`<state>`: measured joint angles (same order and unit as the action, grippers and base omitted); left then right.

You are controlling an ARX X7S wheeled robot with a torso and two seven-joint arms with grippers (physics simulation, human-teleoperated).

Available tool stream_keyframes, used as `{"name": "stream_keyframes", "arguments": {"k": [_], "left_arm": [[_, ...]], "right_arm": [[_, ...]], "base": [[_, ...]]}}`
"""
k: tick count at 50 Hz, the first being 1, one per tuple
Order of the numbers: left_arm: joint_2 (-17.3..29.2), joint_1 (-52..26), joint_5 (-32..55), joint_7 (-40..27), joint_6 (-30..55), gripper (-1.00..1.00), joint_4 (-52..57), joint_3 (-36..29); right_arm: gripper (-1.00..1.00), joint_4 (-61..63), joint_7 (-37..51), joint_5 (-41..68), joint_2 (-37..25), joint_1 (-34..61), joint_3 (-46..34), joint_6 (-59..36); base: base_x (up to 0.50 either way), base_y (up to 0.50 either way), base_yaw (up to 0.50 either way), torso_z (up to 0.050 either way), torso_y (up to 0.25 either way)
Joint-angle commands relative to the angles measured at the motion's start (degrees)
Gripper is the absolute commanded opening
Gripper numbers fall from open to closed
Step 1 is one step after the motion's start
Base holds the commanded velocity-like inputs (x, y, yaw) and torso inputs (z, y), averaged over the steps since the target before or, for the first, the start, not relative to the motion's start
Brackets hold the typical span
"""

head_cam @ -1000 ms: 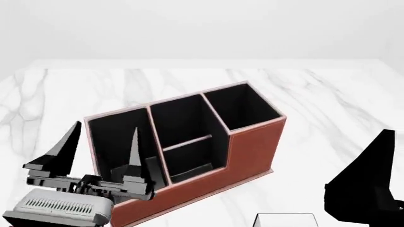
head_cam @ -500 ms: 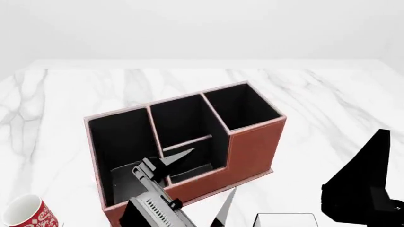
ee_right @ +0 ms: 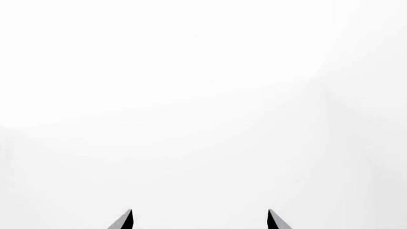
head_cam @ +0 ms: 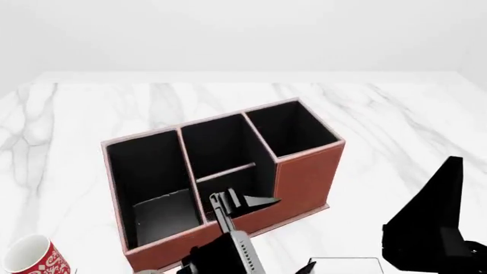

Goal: Pick up the book and place it in the back compartment of the caddy.

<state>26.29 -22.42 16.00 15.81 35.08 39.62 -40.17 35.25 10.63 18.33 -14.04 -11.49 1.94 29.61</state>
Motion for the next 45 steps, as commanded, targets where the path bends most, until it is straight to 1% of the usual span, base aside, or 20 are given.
{"name": "stream_keyframes", "arguments": {"k": [1, 2, 3, 5, 6, 7, 9, 10, 13, 19, 33, 40, 45], "left_arm": [[-0.4, -6.5, -1.6, 6.6, 3.1, 1.00, -1.2, -3.5], [-0.4, -6.7, -1.4, 6.9, 3.2, 1.00, -1.1, -3.6], [-0.7, -6.9, 0.7, 7.7, 4.5, 1.00, -0.7, -2.8], [-0.1, -8.2, -1.3, 8.4, 4.9, 1.00, -1.1, -5.2], [-0.2, -8.3, -0.8, 8.8, 5.3, 1.00, -1.2, -5.2], [0.3, -9.0, -2.3, 9.2, 5.1, 1.00, -1.5, -6.9], [0.0, -9.1, -0.9, 9.9, 6.3, 1.00, -1.5, -6.6], [0.2, -9.4, -2.1, 10.0, 5.4, 1.00, -1.7, -7.6], [0.0, -10.5, -2.3, 10.6, 5.2, 1.00, -2.2, -7.8], [-1.4, -13.0, -2.4, 10.8, 5.5, 1.00, -4.9, -7.2], [-2.3, -15.7, -5.1, 10.2, 4.8, 1.00, -6.2, -8.7], [-2.7, -16.7, -6.6, 10.4, 4.1, 1.00, -6.0, -10.6], [-3.9, -18.0, -6.9, 10.8, 4.5, 1.00, -5.9, -11.6]], "right_arm": [[1.00, 0.0, -1.2, -1.0, 0.8, -0.1, 0.4, 0.0], [1.00, 0.1, -1.1, -1.0, 0.7, -0.1, 0.4, -0.1], [1.00, 0.0, -1.1, -1.0, 0.7, -0.1, 0.3, -0.1], [1.00, -0.2, -1.2, -1.1, 0.7, 0.0, 0.0, 0.0], [1.00, -0.3, -1.2, -1.1, 0.7, 0.0, -0.1, 0.1], [1.00, -0.4, -1.3, -1.1, 0.7, 0.0, -0.2, 0.2], [1.00, -0.5, -1.3, -1.1, 0.7, -0.1, -0.3, 0.3], [1.00, -0.7, -1.4, -1.1, 0.7, -0.1, -0.5, 0.4], [1.00, -0.7, -1.4, -1.1, 0.6, -0.1, -0.7, 0.4], [1.00, -0.6, -1.3, -1.0, 0.4, -0.1, -1.0, 0.3], [1.00, -1.2, -1.4, -0.9, 0.1, -0.1, -1.9, 0.6], [1.00, -1.1, -1.2, -0.9, -0.1, -0.1, -2.2, 0.5], [1.00, -0.9, -1.1, -0.9, -0.3, -0.2, -2.3, 0.4]], "base": [[0.00, 0.00, 0.00, 0.000, 0.000], [0.00, 0.00, 0.00, 0.000, 0.000], [0.00, 0.00, 0.00, 0.000, 0.000], [0.00, 0.00, 0.00, 0.000, 0.000], [0.00, 0.00, 0.00, 0.000, 0.000], [0.00, 0.00, 0.00, 0.000, 0.000], [0.00, 0.00, 0.00, 0.000, 0.000], [0.00, 0.00, 0.00, 0.000, 0.000], [0.00, 0.00, 0.00, 0.000, 0.000], [0.00, 0.00, 0.00, 0.000, 0.000], [0.00, 0.00, 0.00, 0.000, 0.000], [0.00, 0.00, 0.00, 0.000, 0.000], [0.00, 0.00, 0.00, 0.000, 0.000]]}}
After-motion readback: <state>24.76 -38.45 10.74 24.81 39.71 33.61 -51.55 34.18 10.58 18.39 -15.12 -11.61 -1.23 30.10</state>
